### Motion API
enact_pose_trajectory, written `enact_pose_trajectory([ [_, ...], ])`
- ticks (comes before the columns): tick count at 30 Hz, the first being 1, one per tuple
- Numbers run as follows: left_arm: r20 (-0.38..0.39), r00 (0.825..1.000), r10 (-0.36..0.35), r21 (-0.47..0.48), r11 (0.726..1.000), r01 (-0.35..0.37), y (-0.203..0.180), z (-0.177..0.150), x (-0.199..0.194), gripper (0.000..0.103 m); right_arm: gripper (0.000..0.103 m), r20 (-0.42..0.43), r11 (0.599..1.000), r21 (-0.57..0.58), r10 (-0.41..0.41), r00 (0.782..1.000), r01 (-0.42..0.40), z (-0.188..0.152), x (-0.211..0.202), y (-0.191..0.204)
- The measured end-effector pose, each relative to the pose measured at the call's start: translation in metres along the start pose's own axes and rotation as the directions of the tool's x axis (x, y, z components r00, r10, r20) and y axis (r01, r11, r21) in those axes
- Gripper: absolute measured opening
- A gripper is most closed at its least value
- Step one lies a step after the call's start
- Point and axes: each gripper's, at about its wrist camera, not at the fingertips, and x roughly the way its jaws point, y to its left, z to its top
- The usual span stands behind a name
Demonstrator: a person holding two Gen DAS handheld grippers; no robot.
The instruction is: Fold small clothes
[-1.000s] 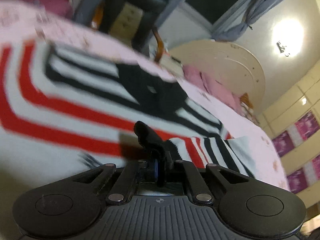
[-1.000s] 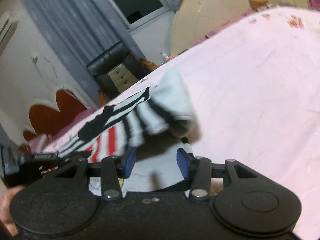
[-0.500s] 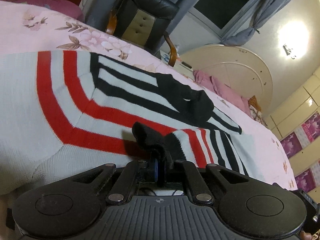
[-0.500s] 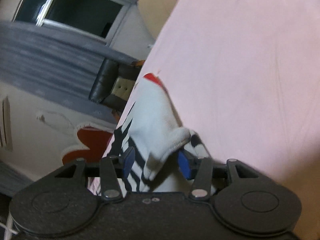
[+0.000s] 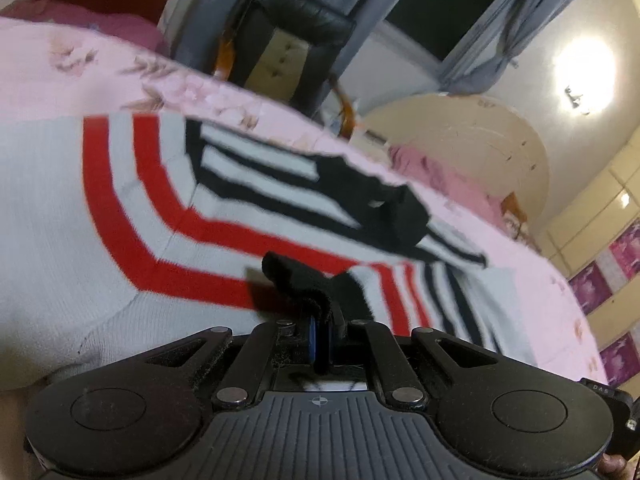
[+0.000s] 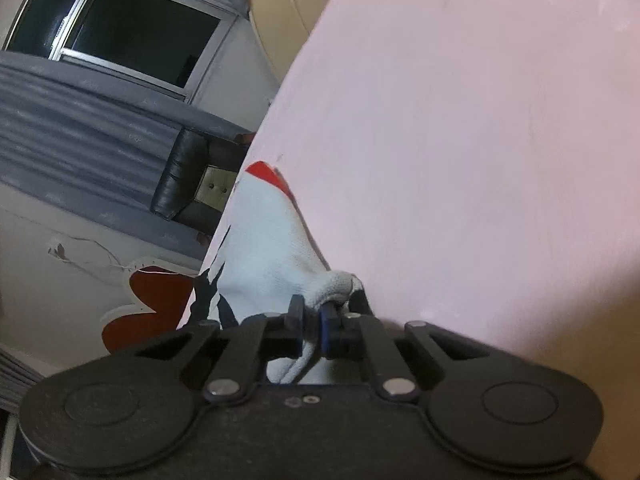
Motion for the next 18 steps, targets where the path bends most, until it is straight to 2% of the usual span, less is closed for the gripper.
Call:
enact_pose_trajectory([
  [2,-0.014,0.999,0.035,0.028,0.999,-0.034,-0.002,-0.002,0.004,0.005,0.009,0.016,0.996,-0.093,-0.004,1.0,0.006,0.0,-0.005,0.014],
  [4,-0.036,0.999,0.035,-0.005,0.999,-0.035,0.005,-0.005,0.011,0.005,0.006,-0.034,0.994,-0.092,-0.058,0.998,0.054,0.001,0.004,0.01],
  [6,-0.03,0.999,0.026,-0.008,1.0,-0.026,0.007,-0.005,0.011,0.005,0.013,-0.052,0.996,-0.086,-0.029,0.998,0.025,0.005,-0.002,0.008],
  [9,-0.023,1.0,0.019,-0.002,1.0,-0.019,0.007,-0.004,0.01,0.005,0.024,-0.013,0.977,-0.213,0.014,1.0,-0.017,0.006,-0.024,0.024],
  [11,-0.024,1.0,0.016,-0.001,1.0,-0.016,0.008,-0.004,0.012,0.005,0.027,0.026,0.955,-0.296,0.006,1.0,0.002,0.011,-0.027,0.033],
  [14,-0.025,1.0,0.018,0.003,1.0,-0.018,0.006,-0.004,0.012,0.005,0.028,0.031,0.951,-0.308,-0.003,1.0,0.013,0.028,-0.01,0.036],
  [16,-0.027,0.999,0.02,0.004,1.0,-0.02,0.006,-0.003,0.013,0.005,0.029,-0.023,0.948,-0.318,-0.021,1.0,0.013,0.035,0.01,0.038],
  [18,-0.019,1.0,0.018,0.008,1.0,-0.018,0.004,-0.002,0.011,0.005,0.012,-0.13,0.937,-0.348,-0.056,0.99,0.007,0.032,0.03,0.04],
])
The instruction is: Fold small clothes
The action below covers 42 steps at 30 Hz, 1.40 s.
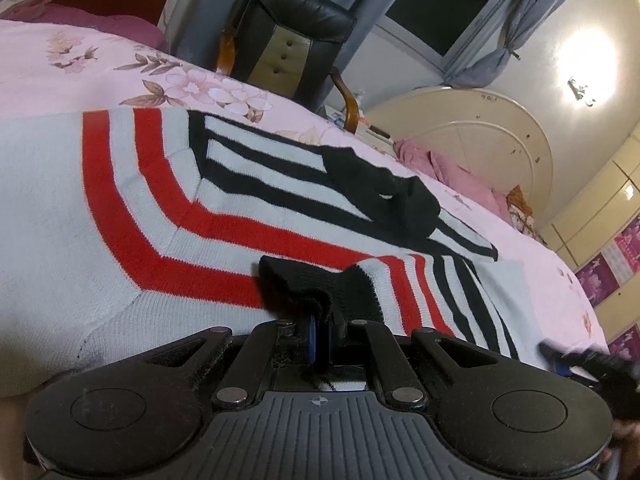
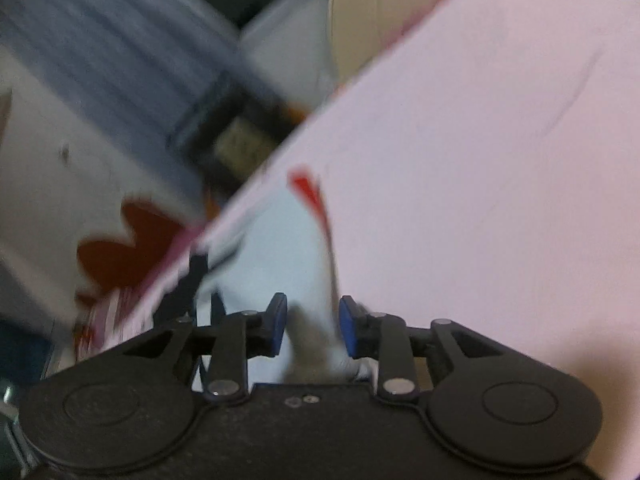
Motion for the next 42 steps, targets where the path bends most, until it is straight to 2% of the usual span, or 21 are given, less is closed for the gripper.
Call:
enact_pose_trajectory([
  [2,0.03,1.0,0.002,0.031,1.0,-0.003,-0.005,0.002,-0.004,0.005,0.01,0.01,0.994,-0.096,-0.051,0.999,0.052,-0.005,0.001,0.007],
  [4,0.024,0.999,0.025,0.073,0.997,-0.026,-0.01,0.003,-0.001,0.005,0.01,0.048,0.994,-0.093,-0.054,0.997,0.058,-0.008,-0.01,0.008],
  [7,0.0,0.999,0.046,0.078,0.996,-0.046,-0.01,0.003,0.008,0.005,0.012,0.025,0.995,-0.076,-0.059,0.998,0.061,-0.011,-0.004,0.001],
  [9,0.001,0.999,0.037,0.076,0.996,-0.037,-0.009,0.004,0.007,0.005,0.024,0.006,0.997,-0.07,-0.033,0.999,0.034,0.0,-0.003,0.003],
  [11,0.002,1.0,0.029,0.071,0.997,-0.029,-0.007,0.003,0.007,0.005,0.048,0.051,0.998,-0.06,-0.011,0.999,0.014,0.015,-0.002,0.002],
  [12,0.004,1.0,0.028,0.071,0.997,-0.028,-0.006,0.002,0.007,0.005,0.048,0.065,0.999,-0.042,0.015,0.998,-0.012,0.025,0.001,0.0],
  [14,0.006,1.0,0.029,0.07,0.997,-0.029,-0.006,0.001,0.007,0.005,0.047,0.067,0.998,-0.006,0.057,0.996,-0.057,0.039,0.012,-0.004],
  [16,0.008,0.999,0.033,0.07,0.997,-0.033,-0.007,0.001,0.007,0.005,0.044,0.06,0.999,0.011,0.05,0.997,-0.051,0.051,0.032,-0.005],
  [18,0.024,0.999,0.035,0.074,0.997,-0.037,-0.009,0.001,0.005,0.005,0.026,0.047,0.999,-0.001,0.052,0.998,-0.052,0.057,0.048,-0.003],
  [19,0.057,0.998,0.033,0.077,0.996,-0.037,-0.01,0.0,0.0,0.005,0.009,0.034,0.998,-0.032,0.046,0.998,-0.045,0.057,0.053,0.0],
  [21,0.129,0.991,0.037,0.085,0.995,-0.049,-0.011,-0.001,-0.009,0.005,0.008,0.05,0.994,-0.108,-0.008,0.999,0.013,0.055,0.053,0.009],
  [23,0.093,0.992,0.085,0.095,0.991,-0.093,-0.01,-0.002,-0.002,0.005,0.008,0.071,0.988,-0.147,-0.038,0.997,0.048,0.051,0.048,0.01],
  [27,0.054,0.995,0.088,0.097,0.991,-0.093,-0.008,-0.001,0.0,0.006,0.012,0.035,0.98,-0.181,-0.075,0.997,0.08,0.05,0.052,0.012],
  [29,0.106,0.986,0.132,0.073,0.987,-0.14,-0.004,0.0,-0.016,0.006,0.026,0.06,0.974,-0.204,-0.091,0.994,0.101,0.052,0.039,0.018],
  [31,0.179,0.967,0.18,0.088,0.976,-0.198,-0.008,0.002,-0.031,0.006,0.026,0.116,0.958,-0.269,-0.071,0.991,0.1,0.054,0.027,0.028],
  [32,0.19,0.965,0.18,0.108,0.973,-0.203,-0.014,0.004,-0.033,0.006,0.026,0.131,0.946,-0.307,-0.071,0.989,0.108,0.055,0.026,0.033],
  [36,0.133,0.985,0.112,0.258,0.955,-0.143,-0.063,0.009,0.0,0.006,0.033,0.122,0.884,-0.446,-0.092,0.988,0.137,0.047,0.042,0.056],
  [37,0.119,0.989,0.09,0.29,0.949,-0.122,-0.076,0.007,0.01,0.01,0.035,0.107,0.865,-0.486,-0.083,0.991,0.125,0.043,0.051,0.063],
  [39,0.111,0.99,0.083,0.327,0.938,-0.115,-0.097,0.003,0.027,0.047,0.03,0.059,0.821,-0.564,-0.059,0.997,0.081,0.029,0.062,0.081],
  [40,0.117,0.99,0.082,0.347,0.931,-0.118,-0.107,0.0,0.035,0.073,0.028,0.024,0.788,-0.614,-0.046,0.999,0.051,0.019,0.067,0.091],
  [42,0.124,0.986,0.115,0.405,0.901,-0.156,-0.122,-0.005,0.049,0.076,0.032,0.002,0.706,-0.707,-0.056,0.998,0.041,-0.001,0.075,0.108],
])
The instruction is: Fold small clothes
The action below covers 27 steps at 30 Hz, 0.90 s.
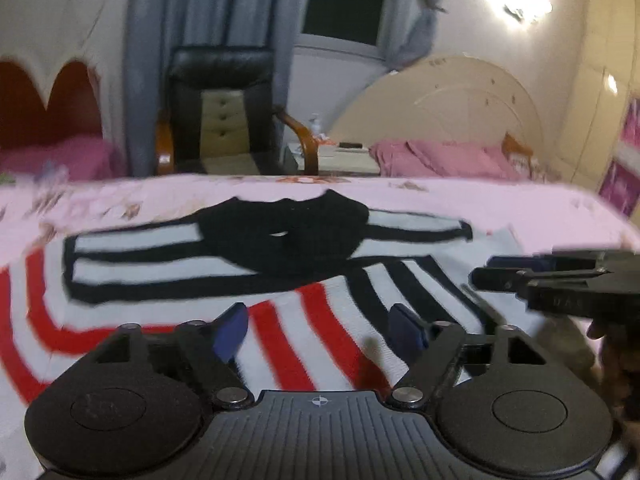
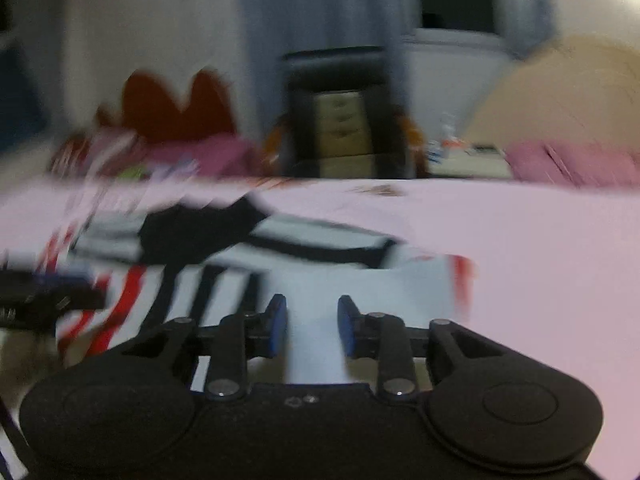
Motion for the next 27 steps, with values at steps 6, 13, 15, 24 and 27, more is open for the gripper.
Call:
enact_pose_trajectory([
  [6,-0.032,0.998,0.058,0.029,0.998,-0.057,0.031,-0.019,-0.008,0.076,0.031,-0.02,0.984,0.003,-0.179,0.984,0.179,-0.001,0.002,-0.04],
  [13,0.005,0.997,0.078,0.039,0.996,-0.078,0.024,-0.013,-0.021,0.076,0.026,0.011,0.981,0.112,-0.162,0.987,0.16,-0.007,-0.033,-0.069],
  [15,0.039,0.996,0.075,0.079,0.994,-0.078,0.017,-0.015,-0.032,0.076,0.019,0.043,0.989,0.106,-0.112,0.993,0.106,-0.015,-0.059,-0.058],
  [24,0.017,0.998,0.052,0.025,0.998,-0.053,0.016,-0.033,-0.047,0.076,0.008,-0.032,0.989,0.081,-0.12,0.992,0.122,-0.058,-0.086,-0.025],
  [27,-0.041,0.998,0.057,0.04,0.998,-0.055,0.013,-0.04,-0.038,0.076,0.008,0.035,0.992,0.079,-0.103,0.994,0.1,-0.052,-0.104,-0.012],
])
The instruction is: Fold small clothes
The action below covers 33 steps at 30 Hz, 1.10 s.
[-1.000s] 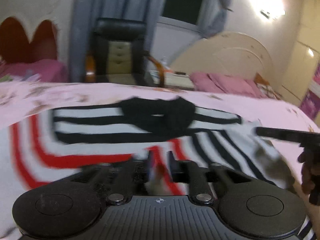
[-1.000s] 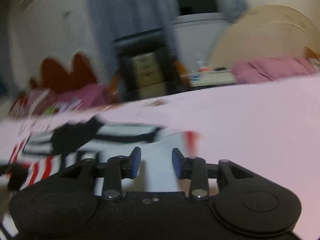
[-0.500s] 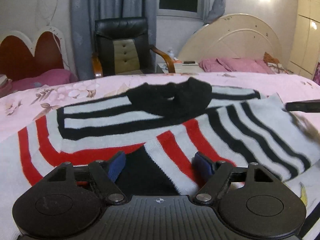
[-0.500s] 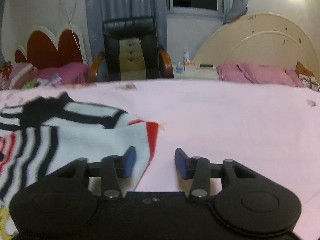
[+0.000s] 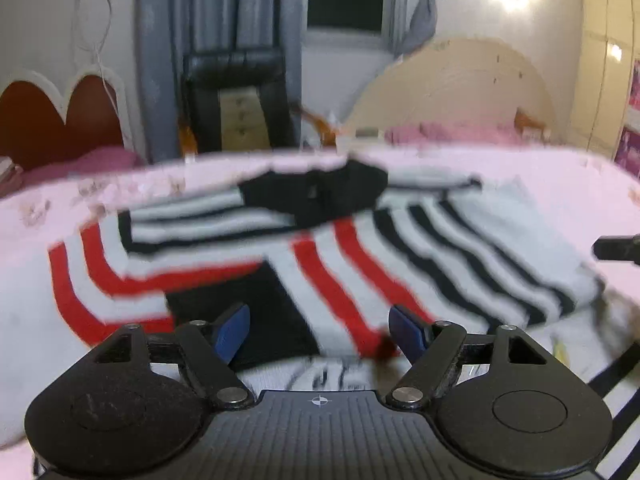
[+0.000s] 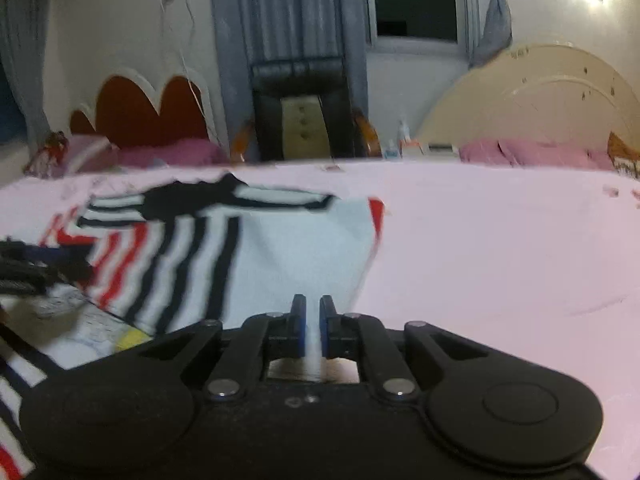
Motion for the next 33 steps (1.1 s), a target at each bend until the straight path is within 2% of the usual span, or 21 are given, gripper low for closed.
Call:
enact_pose_trajectory([
  [3,0.013,1.0,0.002,-0.009,1.0,-0.002,0.0,-0.004,0.004,0.079,0.008,-0.12,1.0,-0.015,0.001,0.993,-0.002,-0.02,0.019,0.006],
  [4,0.009,1.0,0.008,-0.016,1.0,-0.008,-0.001,-0.002,0.001,0.079,0.008,-0.103,1.0,-0.006,-0.003,0.995,0.002,-0.023,0.019,0.006],
  [6,0.036,0.999,0.0,-0.037,0.999,0.001,0.002,-0.003,-0.013,0.079,0.012,-0.121,1.0,0.014,-0.025,0.992,0.027,-0.014,0.017,0.011],
  [7,0.048,0.999,0.013,-0.042,0.999,-0.011,0.004,-0.007,-0.018,0.079,0.024,-0.099,0.999,0.029,-0.021,0.995,0.024,-0.01,0.011,0.014],
  [9,0.016,0.999,0.03,-0.052,0.998,-0.029,0.013,-0.015,-0.014,0.079,0.023,-0.056,1.0,0.019,-0.009,0.998,0.01,-0.01,0.002,0.025],
  [12,0.02,0.999,0.026,-0.028,0.999,-0.025,0.017,-0.017,-0.014,0.079,0.023,-0.155,0.998,-0.016,-0.054,0.986,0.052,-0.02,0.021,0.034],
  [13,0.02,0.999,0.027,-0.035,0.999,-0.027,0.018,-0.015,-0.017,0.079,0.024,-0.142,0.998,-0.006,-0.062,0.988,0.062,-0.02,0.019,0.037],
  [15,0.053,0.998,0.019,-0.095,0.995,-0.014,0.03,-0.016,-0.029,0.079,0.025,-0.134,0.998,0.036,-0.049,0.99,0.054,-0.016,0.012,0.039],
  [19,0.031,0.999,0.015,-0.194,0.981,-0.008,0.061,-0.018,-0.024,0.078,0.025,-0.108,0.997,0.068,-0.035,0.994,0.043,-0.016,0.001,0.047],
  [22,0.035,0.997,-0.075,-0.304,0.949,0.083,0.083,-0.014,-0.007,0.078,0.025,-0.107,0.995,0.096,-0.028,0.994,0.039,-0.021,-0.001,0.052],
  [23,0.044,0.994,-0.1,-0.338,0.935,0.109,0.089,-0.01,0.0,0.075,0.025,-0.105,0.994,0.101,-0.035,0.994,0.045,-0.022,-0.001,0.054],
  [24,0.051,0.991,-0.121,-0.361,0.923,0.131,0.093,-0.008,0.006,0.063,0.025,-0.104,0.993,0.111,-0.04,0.994,0.051,-0.025,-0.002,0.055],
  [25,0.037,0.992,-0.122,-0.366,0.922,0.127,0.096,-0.003,0.012,0.016,0.025,-0.103,0.991,0.122,-0.042,0.994,0.054,-0.025,-0.004,0.056],
  [26,0.02,0.993,-0.116,-0.357,0.927,0.116,0.099,0.001,0.017,0.004,0.025,-0.102,0.989,0.134,-0.046,0.994,0.059,-0.027,-0.008,0.057],
  [27,0.037,0.992,-0.119,-0.346,0.93,0.124,0.1,0.004,0.018,0.004,0.025,-0.101,0.987,0.144,-0.05,0.994,0.065,-0.028,-0.01,0.057],
  [30,0.077,0.993,-0.086,-0.231,0.968,0.101,0.091,0.012,0.014,0.004,0.025,-0.087,0.983,0.169,-0.056,0.995,0.07,-0.029,-0.019,0.057],
  [33,0.033,0.996,-0.084,-0.188,0.978,0.089,0.087,0.008,0.025,0.004,0.025,-0.082,0.982,0.177,-0.058,0.995,0.072,-0.032,-0.024,0.056],
])
